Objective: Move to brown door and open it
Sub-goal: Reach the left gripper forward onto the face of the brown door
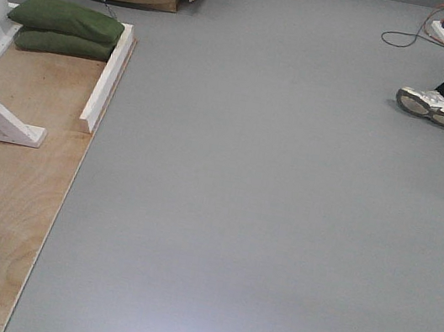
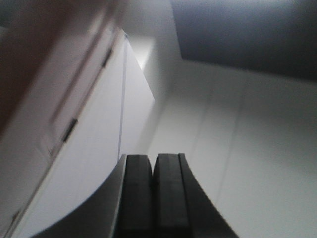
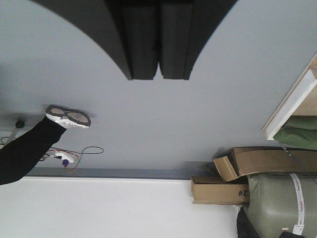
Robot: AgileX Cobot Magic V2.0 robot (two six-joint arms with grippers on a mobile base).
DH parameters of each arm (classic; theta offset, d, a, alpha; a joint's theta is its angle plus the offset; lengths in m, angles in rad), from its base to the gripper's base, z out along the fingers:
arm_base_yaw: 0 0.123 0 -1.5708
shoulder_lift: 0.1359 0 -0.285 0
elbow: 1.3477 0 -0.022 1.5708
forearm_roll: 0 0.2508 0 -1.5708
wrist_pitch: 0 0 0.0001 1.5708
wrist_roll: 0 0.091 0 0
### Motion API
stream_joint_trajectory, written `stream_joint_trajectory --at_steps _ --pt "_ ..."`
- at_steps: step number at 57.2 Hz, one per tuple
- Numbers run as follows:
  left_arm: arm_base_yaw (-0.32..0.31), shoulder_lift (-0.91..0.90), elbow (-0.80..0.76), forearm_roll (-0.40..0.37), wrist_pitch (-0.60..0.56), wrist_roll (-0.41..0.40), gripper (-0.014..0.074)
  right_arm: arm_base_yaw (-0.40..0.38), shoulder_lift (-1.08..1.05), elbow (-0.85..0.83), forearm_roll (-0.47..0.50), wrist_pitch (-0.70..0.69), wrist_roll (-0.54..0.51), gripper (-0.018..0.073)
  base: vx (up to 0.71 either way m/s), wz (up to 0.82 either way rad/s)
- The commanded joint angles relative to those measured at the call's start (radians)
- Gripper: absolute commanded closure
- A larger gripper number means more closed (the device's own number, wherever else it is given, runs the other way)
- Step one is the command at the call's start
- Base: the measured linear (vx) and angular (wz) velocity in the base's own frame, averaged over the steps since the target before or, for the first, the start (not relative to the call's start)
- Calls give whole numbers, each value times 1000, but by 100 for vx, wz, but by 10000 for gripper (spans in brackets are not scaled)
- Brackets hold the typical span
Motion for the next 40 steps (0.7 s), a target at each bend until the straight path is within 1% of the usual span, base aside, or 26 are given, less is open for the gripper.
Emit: stream_joint_trajectory --at_steps 1,6,12,14,19,22,25,27,33,40 --pt "46 50 -81 -167 -160 27 603 -2 14 4 -6 -83 -5 559 0 0" --pt "74 93 -135 -303 -241 71 603 -2 14 4 -6 -83 -5 559 0 0" --pt "88 147 -204 -463 -335 160 603 -2 14 4 -6 -83 -5 559 0 0" --pt "89 164 -224 -522 -351 199 603 -2 14 4 -6 -83 -5 559 0 0" --pt "89 206 -265 -628 -357 295 603 -2 14 4 -6 -83 -5 559 0 0" --pt "89 229 -277 -681 -344 355 603 -2 14 4 -6 -83 -5 559 0 0" --pt "89 250 -285 -727 -340 398 603 -2 14 4 -6 -83 -5 559 0 0" --pt "89 262 -290 -758 -340 413 603 -2 14 4 -6 -83 -5 559 0 0" --pt "89 286 -291 -826 -340 419 603 -2 14 4 -6 -83 -5 559 0 0" --pt "89 306 -291 -875 -332 418 603 -2 14 4 -6 -83 -5 559 0 0"
